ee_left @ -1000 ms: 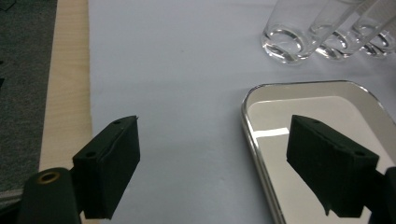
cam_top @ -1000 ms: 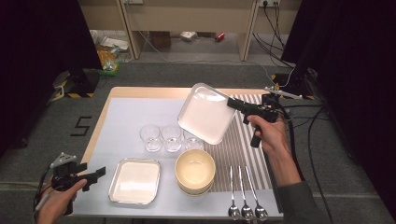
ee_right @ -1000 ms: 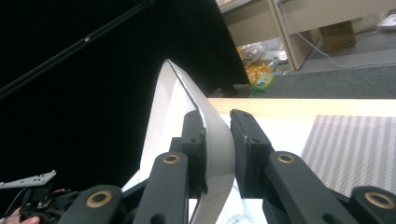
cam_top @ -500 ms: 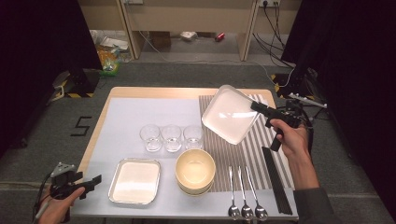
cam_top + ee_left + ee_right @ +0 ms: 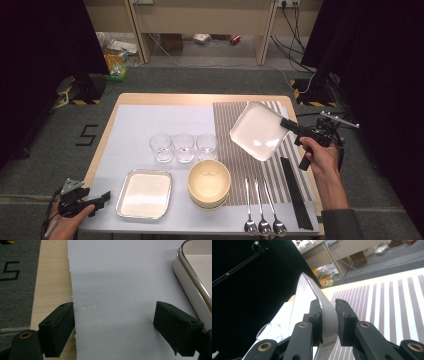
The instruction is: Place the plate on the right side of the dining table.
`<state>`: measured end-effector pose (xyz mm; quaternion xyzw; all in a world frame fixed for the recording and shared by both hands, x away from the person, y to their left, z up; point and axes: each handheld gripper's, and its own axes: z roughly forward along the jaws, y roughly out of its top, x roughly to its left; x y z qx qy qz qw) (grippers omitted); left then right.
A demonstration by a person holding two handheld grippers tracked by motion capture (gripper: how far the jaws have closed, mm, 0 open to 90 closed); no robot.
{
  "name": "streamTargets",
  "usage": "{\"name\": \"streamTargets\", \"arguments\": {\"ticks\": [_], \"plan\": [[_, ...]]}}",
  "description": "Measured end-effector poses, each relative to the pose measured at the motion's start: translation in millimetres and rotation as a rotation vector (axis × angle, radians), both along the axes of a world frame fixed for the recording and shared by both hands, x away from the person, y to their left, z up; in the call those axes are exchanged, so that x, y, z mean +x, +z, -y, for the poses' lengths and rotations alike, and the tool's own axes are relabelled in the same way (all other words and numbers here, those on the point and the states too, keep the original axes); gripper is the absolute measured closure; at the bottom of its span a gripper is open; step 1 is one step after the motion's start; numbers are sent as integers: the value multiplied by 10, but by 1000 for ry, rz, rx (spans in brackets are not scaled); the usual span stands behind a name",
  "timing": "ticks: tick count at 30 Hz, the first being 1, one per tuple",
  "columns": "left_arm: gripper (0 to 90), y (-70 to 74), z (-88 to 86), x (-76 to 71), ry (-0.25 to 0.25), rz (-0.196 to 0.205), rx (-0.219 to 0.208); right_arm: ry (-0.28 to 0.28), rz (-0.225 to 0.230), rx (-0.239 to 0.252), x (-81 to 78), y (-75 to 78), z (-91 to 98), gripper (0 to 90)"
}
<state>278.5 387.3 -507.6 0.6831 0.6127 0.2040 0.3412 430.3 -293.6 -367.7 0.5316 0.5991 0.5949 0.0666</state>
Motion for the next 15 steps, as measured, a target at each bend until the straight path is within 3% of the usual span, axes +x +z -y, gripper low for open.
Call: {"name": "streamTargets", "arguments": {"ticks": [6,12,15], "plan": [[153,-13,8,-15,4,9,1,-12,-22,15,21,-177,22,762],[150,-79,-30,-36,21,40,-54,-15,-39,18,29,-325,48,761],[151,-78,-29,-35,21,40,-55,-16,-44,13,31,-395,60,760]]}}
